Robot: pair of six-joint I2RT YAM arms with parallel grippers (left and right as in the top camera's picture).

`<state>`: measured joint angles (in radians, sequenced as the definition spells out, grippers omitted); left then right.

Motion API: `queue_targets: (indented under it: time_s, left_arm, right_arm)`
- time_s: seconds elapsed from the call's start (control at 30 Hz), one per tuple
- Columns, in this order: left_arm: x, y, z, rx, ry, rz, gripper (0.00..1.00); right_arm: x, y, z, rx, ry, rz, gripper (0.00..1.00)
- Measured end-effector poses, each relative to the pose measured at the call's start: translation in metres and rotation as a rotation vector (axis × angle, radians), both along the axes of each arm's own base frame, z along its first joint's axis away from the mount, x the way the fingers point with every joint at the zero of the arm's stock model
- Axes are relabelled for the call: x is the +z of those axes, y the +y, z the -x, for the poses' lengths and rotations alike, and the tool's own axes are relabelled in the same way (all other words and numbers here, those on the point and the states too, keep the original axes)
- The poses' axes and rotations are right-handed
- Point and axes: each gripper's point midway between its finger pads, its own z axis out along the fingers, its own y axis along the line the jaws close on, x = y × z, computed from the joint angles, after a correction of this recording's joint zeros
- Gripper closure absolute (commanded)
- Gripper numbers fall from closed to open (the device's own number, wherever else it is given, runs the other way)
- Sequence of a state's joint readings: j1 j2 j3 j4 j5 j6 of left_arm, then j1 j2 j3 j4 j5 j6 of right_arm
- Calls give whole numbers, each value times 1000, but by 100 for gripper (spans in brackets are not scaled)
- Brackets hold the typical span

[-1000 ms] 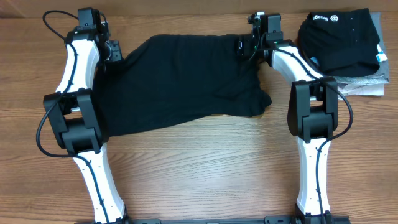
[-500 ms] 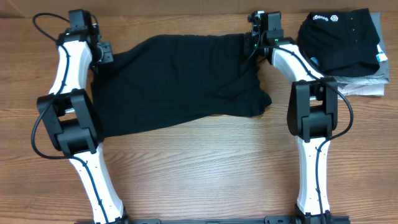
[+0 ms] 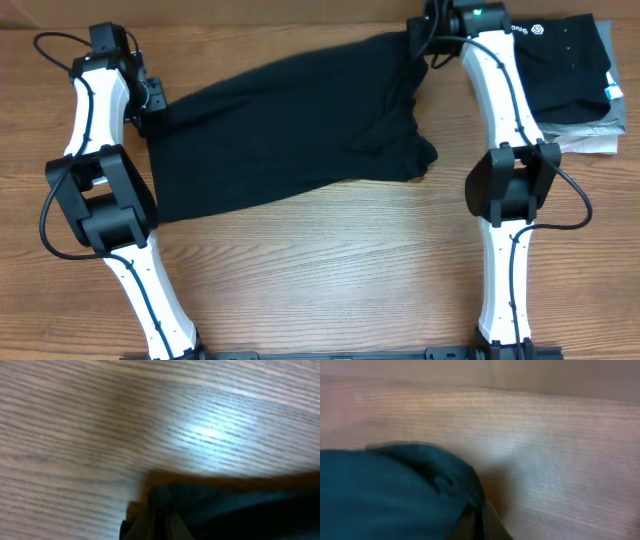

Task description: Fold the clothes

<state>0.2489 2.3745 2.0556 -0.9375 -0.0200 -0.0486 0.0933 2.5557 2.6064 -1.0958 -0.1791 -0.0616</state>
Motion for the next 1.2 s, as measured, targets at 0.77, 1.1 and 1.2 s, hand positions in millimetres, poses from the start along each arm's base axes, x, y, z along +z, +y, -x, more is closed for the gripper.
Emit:
queue_targets:
  time_s: [0.77,1.1,1.2]
  left_arm:
    - [83,-55,101,-44,239,178,96]
    - [53,-71,129,-57,371,215,96]
    - [39,-72,140,-54,415,220,87]
  right_arm:
    - [-22,-50,110,-37,480,-4,96]
    - [-22,-49,121,-54,530,-20,96]
    - [-22,-48,121,-56,531,-23,96]
